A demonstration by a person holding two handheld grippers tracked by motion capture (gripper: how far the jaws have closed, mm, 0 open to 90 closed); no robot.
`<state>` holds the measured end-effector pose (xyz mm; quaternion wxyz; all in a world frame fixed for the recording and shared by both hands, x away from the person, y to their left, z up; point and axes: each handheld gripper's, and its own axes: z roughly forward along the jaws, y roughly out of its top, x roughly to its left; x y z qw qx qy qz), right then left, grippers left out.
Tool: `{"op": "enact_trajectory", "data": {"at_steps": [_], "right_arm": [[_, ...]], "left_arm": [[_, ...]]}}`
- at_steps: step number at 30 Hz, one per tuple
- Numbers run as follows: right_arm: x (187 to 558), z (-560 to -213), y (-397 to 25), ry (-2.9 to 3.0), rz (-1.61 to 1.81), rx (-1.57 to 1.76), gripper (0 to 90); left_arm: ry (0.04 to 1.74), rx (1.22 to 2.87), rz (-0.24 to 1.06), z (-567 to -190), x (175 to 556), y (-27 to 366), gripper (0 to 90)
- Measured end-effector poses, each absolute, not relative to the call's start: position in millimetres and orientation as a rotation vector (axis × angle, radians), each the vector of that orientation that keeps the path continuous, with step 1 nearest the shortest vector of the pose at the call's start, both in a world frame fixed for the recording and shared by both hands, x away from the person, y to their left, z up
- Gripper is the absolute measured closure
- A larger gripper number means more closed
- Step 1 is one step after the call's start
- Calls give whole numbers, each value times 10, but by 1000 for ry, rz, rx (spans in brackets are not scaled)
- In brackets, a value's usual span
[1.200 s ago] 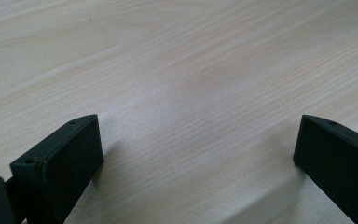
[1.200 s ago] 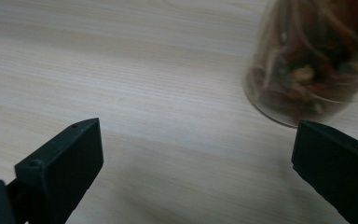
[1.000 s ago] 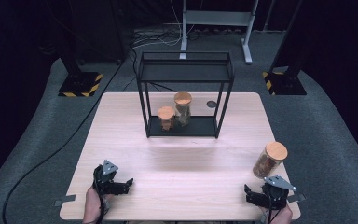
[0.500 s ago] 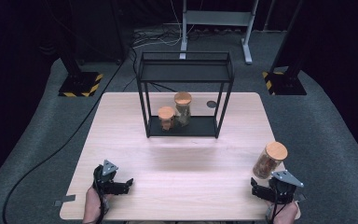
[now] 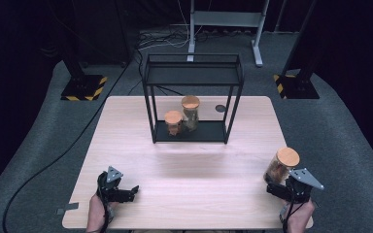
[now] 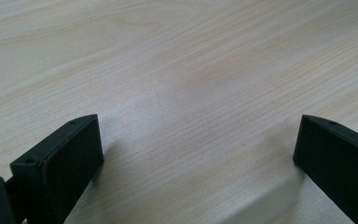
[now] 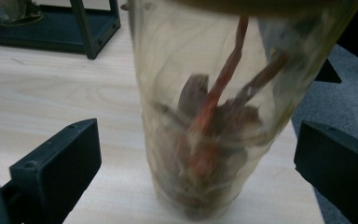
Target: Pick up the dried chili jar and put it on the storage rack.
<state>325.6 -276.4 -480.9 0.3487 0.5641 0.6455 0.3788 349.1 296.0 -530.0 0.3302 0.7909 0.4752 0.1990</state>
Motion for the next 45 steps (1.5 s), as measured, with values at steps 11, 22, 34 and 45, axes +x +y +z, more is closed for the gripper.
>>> {"op": "enact_trajectory", "data": {"at_steps": [11,22,34,45], "right_arm": [[3424,-4666,-2809,1630,1054,1383,0],[3484,-4633,-2793,1586,1100,1343,0],[3465,-4610,-2807,1543,1111,1343,111],[3462,-4606,-2816,1572,1121,1367,246]], "left_arm": [[1243,2069,520,-5300,3492,2960,7],[1243,2069,520,-5300,3492,2961,7],[1243,2069,519,-5300,3492,2961,7],[1243,2069,519,-5300,3492,2961,7]]}}
